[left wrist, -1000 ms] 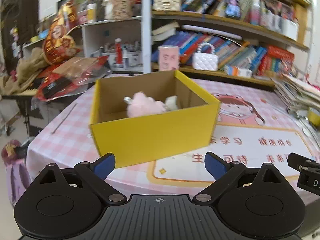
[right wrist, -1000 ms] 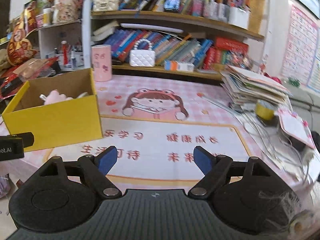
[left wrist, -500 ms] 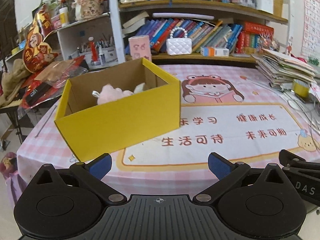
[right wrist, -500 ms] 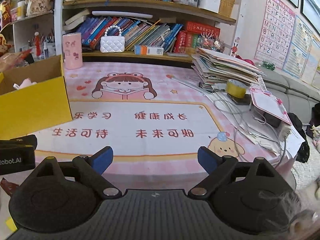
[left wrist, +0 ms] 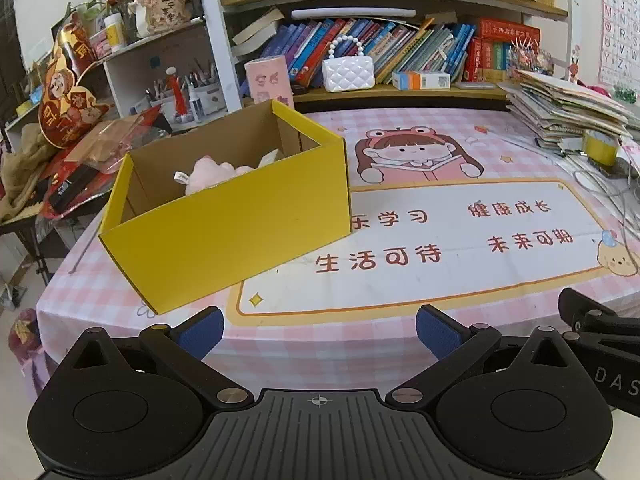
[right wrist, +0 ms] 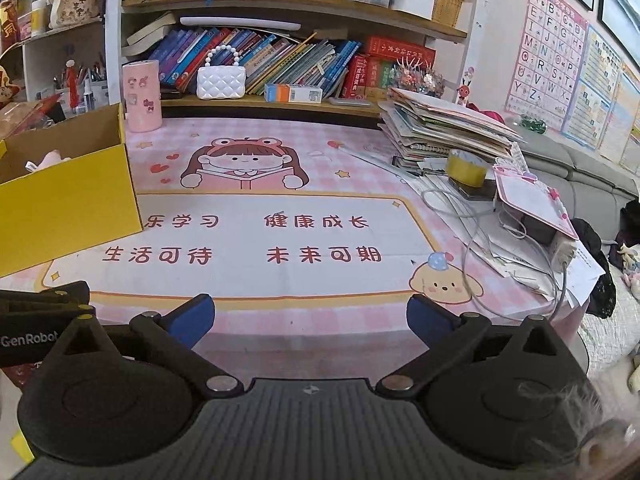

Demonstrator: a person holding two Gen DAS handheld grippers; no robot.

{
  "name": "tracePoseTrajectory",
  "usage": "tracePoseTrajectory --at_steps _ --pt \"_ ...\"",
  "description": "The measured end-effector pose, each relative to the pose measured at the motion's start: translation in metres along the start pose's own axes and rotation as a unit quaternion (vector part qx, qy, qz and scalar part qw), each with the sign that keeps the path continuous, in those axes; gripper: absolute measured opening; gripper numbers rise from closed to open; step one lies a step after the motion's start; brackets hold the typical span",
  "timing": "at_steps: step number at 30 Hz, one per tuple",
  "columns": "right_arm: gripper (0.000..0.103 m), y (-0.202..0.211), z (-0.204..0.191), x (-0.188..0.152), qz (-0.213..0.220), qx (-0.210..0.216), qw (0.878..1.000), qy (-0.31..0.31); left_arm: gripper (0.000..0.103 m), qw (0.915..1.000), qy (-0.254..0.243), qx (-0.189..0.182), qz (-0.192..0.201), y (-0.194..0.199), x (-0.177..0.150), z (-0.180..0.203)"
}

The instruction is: Organize objects

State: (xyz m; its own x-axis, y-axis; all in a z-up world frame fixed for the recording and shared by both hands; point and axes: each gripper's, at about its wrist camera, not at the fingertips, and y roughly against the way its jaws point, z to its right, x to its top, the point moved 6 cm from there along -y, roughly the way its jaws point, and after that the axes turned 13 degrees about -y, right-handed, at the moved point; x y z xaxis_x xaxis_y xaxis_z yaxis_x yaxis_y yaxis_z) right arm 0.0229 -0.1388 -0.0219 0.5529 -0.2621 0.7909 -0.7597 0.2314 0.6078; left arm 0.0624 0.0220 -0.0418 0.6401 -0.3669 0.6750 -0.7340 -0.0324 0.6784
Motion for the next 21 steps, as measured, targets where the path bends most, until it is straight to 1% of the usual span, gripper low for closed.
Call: tracePoseTrajectory --at_steps 13,21 --pt "0.103 0.0001 0.0035 -0.0008 -0.005 -0.013 1.0 -0.01 0.103 1.0 -0.007 0.0 0.0 0.0022 -0.0011 0.0014" --pt "0.103 -0.0019 0.0046 -0.0021 -0.016 -0.01 0.999 -0.026 0.103 1.0 -0.004 0.009 -0.002 0.0029 -0.0009 0.001"
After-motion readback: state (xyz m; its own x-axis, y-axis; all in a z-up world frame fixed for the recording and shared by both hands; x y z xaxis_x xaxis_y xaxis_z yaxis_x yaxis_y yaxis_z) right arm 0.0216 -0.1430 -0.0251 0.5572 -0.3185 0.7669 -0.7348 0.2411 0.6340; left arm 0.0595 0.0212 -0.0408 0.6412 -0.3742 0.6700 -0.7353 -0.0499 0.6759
